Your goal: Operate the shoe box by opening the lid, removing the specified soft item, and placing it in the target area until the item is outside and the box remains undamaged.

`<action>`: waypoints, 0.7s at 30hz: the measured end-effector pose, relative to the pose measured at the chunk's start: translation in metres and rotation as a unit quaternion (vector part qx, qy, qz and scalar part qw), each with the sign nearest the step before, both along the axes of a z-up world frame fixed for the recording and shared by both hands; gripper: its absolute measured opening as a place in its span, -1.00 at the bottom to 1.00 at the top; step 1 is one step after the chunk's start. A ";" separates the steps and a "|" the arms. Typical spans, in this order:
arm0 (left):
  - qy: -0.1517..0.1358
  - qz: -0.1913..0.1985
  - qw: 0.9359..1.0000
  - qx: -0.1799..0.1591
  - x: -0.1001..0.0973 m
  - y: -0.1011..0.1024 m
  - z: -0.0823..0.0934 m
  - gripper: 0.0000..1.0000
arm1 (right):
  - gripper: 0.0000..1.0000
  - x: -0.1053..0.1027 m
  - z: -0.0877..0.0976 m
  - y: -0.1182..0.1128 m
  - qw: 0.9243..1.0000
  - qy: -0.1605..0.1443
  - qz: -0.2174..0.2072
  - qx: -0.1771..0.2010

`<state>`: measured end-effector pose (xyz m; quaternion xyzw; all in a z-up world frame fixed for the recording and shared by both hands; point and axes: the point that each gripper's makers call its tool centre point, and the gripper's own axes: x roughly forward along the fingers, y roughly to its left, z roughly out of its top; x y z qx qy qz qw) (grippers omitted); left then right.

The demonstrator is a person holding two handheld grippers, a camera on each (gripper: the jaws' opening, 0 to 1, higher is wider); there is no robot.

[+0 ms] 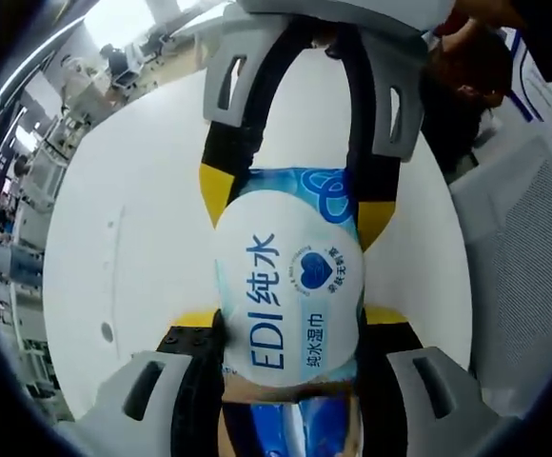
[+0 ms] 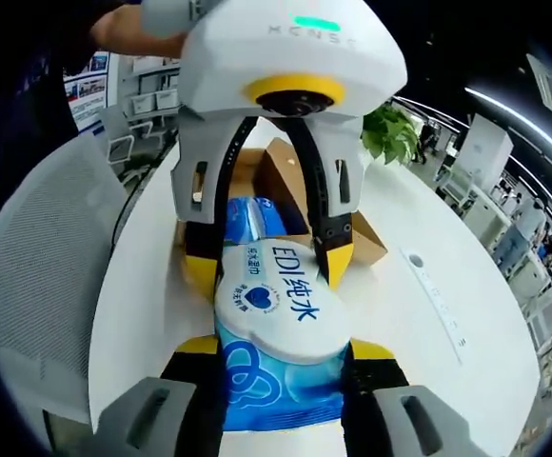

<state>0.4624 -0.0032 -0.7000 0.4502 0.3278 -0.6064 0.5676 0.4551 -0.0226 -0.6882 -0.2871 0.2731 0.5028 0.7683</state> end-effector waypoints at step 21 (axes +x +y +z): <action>0.021 -0.002 1.000 0.020 0.010 0.004 -0.038 0.09 | -0.14 0.012 -0.034 0.005 1.000 0.015 0.002 0.003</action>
